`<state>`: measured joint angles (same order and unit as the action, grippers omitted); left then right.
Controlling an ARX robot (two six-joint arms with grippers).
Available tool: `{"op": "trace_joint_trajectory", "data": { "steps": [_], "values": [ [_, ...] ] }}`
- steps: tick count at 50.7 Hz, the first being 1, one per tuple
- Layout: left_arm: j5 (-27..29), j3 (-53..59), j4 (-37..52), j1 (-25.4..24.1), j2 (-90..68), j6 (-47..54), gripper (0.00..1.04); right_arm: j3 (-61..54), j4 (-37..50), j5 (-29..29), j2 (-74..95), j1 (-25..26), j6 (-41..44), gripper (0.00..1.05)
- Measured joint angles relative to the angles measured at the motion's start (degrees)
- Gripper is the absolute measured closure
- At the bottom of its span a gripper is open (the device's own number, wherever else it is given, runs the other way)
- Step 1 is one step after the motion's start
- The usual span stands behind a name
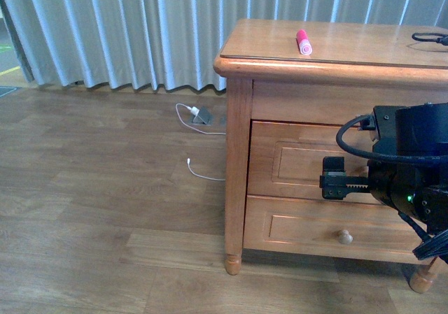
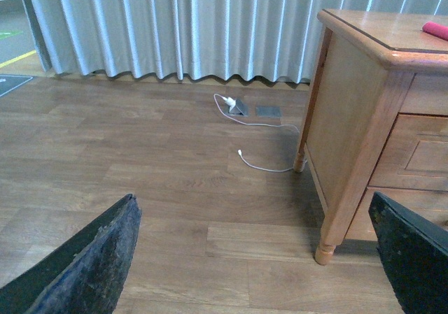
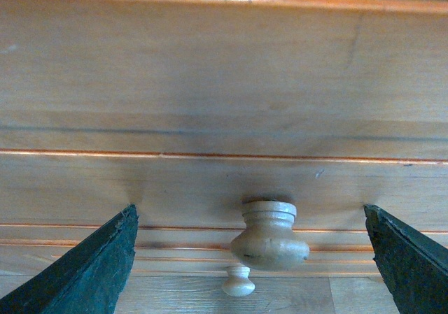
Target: Place pink marker in drawer with both arms
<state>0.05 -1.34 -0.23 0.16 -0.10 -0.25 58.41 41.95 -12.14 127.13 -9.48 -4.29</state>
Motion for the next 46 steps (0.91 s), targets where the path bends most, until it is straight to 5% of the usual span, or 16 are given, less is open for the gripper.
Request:
{"op": "trace_joint_trajectory", "data": {
  "steps": [8, 31, 46],
  "values": [
    [0.0, 0.0, 0.0, 0.0, 0.0, 0.0, 0.06, 0.0, -0.09, -0.17, 0.0, 0.0, 0.0, 0.11],
    [0.0, 0.0, 0.0, 0.0, 0.0, 0.0, 0.06, -0.02, -0.04, -0.52, 0.0, 0.2, 0.7, 0.8],
    [0.0, 0.0, 0.0, 0.0, 0.0, 0.0, 0.06, -1.18, -0.48, 0.04, -0.48, 0.22, 1.53, 0.82]
  ]
}}
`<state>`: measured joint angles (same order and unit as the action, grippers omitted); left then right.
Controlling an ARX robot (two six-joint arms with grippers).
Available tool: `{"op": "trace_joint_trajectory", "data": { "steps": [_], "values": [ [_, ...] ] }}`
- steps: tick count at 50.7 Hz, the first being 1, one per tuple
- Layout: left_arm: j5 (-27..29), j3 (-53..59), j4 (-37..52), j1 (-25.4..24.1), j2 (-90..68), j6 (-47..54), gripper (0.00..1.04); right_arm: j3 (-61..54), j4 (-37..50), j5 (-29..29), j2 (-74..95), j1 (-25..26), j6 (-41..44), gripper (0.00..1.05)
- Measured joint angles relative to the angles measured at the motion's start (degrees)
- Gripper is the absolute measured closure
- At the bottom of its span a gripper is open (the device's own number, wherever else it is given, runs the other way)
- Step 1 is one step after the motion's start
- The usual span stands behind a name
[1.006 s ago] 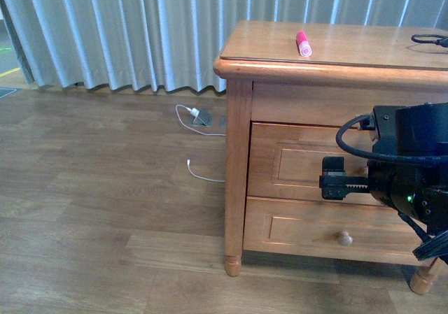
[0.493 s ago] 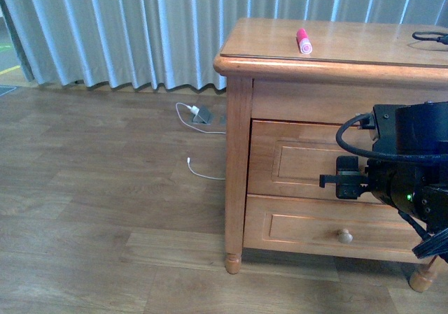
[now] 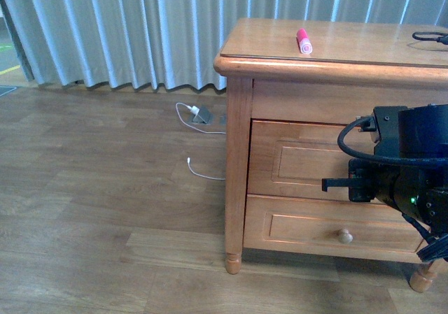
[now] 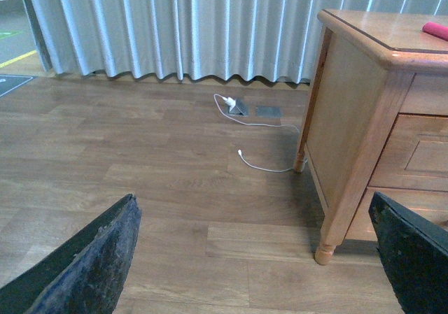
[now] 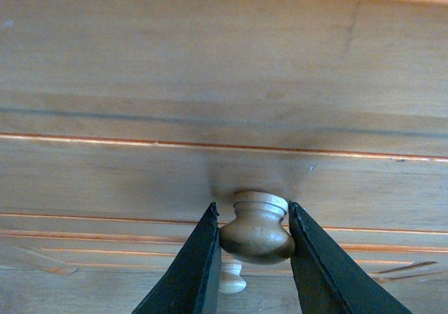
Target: Place pink marker in drawer with both arms
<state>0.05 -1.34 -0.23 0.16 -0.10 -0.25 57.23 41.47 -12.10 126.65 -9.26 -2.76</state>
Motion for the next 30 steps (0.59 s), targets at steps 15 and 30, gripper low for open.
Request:
{"op": "trace_joint_trajectory", "data": {
  "steps": [15, 30],
  "values": [
    [0.0, 0.0, 0.0, 0.0, 0.0, 0.0, 0.06, -11.26, -3.13, 2.45, -8.94, -0.96, -1.62, 0.82],
    [0.0, 0.0, 0.0, 0.0, 0.0, 0.0, 0.06, -24.3, -4.96, 4.5, -19.52, -1.44, -3.19, 0.82]
  ]
}}
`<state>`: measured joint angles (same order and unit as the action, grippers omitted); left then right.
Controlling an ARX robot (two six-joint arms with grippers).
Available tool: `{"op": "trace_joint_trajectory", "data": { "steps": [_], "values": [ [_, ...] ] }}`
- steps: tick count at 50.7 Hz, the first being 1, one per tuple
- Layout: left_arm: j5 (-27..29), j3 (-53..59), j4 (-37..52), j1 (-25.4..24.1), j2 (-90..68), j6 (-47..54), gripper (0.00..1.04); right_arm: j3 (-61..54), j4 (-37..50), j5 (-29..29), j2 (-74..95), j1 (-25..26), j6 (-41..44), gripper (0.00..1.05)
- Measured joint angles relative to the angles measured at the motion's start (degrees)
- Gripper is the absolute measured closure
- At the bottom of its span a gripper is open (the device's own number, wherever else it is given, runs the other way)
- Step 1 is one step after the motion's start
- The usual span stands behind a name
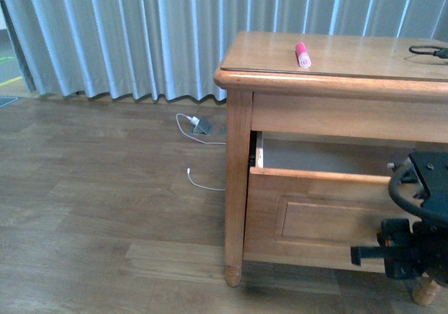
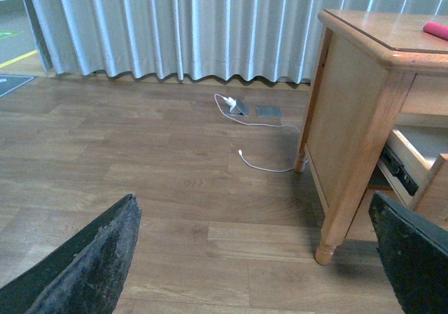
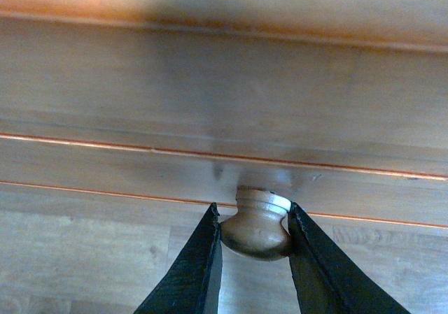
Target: Place pink marker in drawer with both arms
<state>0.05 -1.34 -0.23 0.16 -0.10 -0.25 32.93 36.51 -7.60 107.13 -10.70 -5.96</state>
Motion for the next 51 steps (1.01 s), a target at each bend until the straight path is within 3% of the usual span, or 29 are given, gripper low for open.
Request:
{"op": "trace_joint_trajectory", "data": {
  "steps": [16, 29, 41, 51],
  "values": [
    [0.0, 0.0, 0.0, 0.0, 0.0, 0.0, 0.06, -9.53, -2.12, 0.72, -9.14, -0.92, 0.17, 0.82],
    [0.0, 0.0, 0.0, 0.0, 0.0, 0.0, 0.06, -13.86, -6.47, 1.31, -17.35, -0.61, -0.52, 0.46],
    [0.0, 0.0, 0.0, 0.0, 0.0, 0.0, 0.06, -16.57, -21.7, 8.02, -37.81, 2.4, -3.89, 0.08],
    [0.0, 0.0, 0.0, 0.0, 0.0, 0.0, 0.06, -16.61, -34.75, 14.03, -58.1, 7.39, -4.61, 0.08]
  ]
}}
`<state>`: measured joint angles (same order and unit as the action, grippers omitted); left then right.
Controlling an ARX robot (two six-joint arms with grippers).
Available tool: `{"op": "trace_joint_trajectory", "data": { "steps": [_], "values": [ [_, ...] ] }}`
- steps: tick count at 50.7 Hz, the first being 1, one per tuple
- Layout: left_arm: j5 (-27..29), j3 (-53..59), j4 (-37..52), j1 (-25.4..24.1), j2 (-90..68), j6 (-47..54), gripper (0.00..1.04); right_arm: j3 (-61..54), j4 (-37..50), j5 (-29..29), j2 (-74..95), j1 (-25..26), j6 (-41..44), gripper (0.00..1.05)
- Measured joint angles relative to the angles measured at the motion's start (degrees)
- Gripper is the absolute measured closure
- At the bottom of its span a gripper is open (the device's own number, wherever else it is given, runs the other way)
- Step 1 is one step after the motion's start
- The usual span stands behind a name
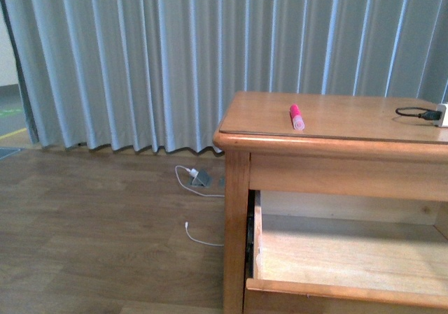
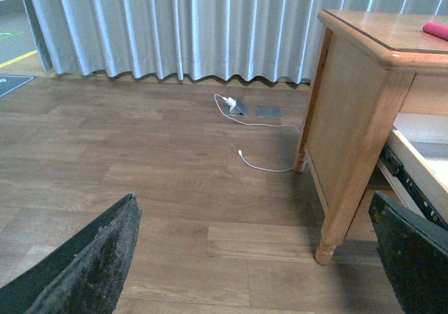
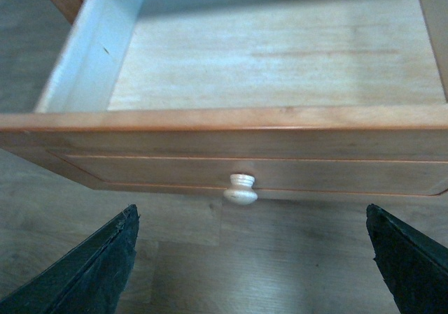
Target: Place pink marker in drawer with both arms
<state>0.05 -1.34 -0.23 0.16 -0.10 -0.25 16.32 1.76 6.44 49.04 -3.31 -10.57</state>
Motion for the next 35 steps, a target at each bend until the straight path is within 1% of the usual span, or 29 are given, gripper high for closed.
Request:
{"op": "trace_joint_trajectory", "data": {
  "steps": [8, 14, 17, 19, 23, 34, 35],
  "values": [
    [0.0, 0.0, 0.0, 0.0, 0.0, 0.0, 0.06, 0.0, -9.35, 6.62, -13.94, 5.99, -0.7, 0.08],
    [0.0, 0.0, 0.0, 0.0, 0.0, 0.0, 0.06, 0.0, -15.21, 13.57, -21.86, 12.9, -1.68, 0.08],
    [0.0, 0.0, 0.0, 0.0, 0.0, 0.0, 0.06, -0.07, -16.59, 17.2, -24.79, 16.9, -2.38, 0.08],
    [0.0, 0.0, 0.0, 0.0, 0.0, 0.0, 0.06, -0.28, -16.92, 18.62, -26.32, 19.45, -2.43, 0.08],
    [0.0, 0.0, 0.0, 0.0, 0.0, 0.0, 0.06, -0.42, -17.07, 18.75, -27.5, 21.81, -2.78, 0.08],
    [0.0, 0.0, 0.0, 0.0, 0.0, 0.0, 0.06, -0.63, -17.11, 18.99, -27.47, 22.16, -2.8, 0.08],
    [0.0, 0.0, 0.0, 0.0, 0.0, 0.0, 0.06, -1.49, -14.99, 17.49, -28.37, 21.73, -1.99, 0.1]
  ]
}}
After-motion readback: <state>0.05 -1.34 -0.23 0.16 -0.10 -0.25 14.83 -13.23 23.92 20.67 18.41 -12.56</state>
